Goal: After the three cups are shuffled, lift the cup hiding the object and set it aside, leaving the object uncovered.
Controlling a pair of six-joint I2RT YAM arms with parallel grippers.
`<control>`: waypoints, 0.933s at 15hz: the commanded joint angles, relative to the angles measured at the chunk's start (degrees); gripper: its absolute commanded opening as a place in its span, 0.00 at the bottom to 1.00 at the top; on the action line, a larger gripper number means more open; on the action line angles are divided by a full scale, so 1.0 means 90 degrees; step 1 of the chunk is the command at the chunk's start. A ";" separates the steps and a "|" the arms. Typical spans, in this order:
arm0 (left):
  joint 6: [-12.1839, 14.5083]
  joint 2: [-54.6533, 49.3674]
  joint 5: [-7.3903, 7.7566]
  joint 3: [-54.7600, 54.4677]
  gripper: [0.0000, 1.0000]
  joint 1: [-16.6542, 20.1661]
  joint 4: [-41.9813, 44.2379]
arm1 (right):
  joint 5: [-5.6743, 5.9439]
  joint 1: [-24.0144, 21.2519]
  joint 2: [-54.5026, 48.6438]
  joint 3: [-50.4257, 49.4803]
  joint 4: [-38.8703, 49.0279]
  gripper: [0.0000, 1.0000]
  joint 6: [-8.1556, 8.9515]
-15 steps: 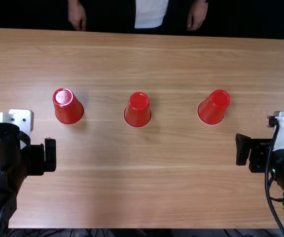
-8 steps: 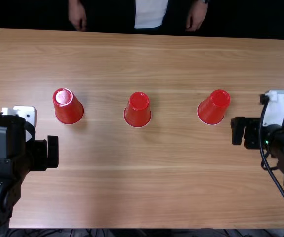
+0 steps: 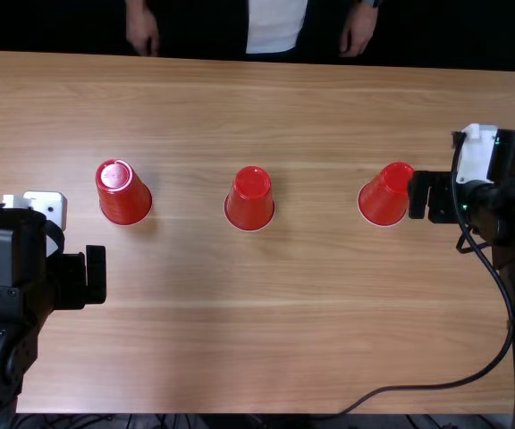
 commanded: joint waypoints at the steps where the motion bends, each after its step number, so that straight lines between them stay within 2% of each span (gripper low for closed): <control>1: -0.0081 0.0007 -0.0023 0.0211 1.00 -0.0008 0.0008 | -0.0037 0.0140 0.0170 0.0247 0.0008 1.00 0.0019; 7: -0.0081 -0.0032 -0.0023 0.0172 1.00 -0.0008 0.0008 | -0.0037 0.0355 0.1098 0.0628 0.0020 1.00 0.0101; 14: -0.0081 -0.0061 -0.0023 0.0153 1.00 -0.0008 0.0008 | -0.0037 0.0433 0.2006 0.0999 0.0020 1.00 0.0101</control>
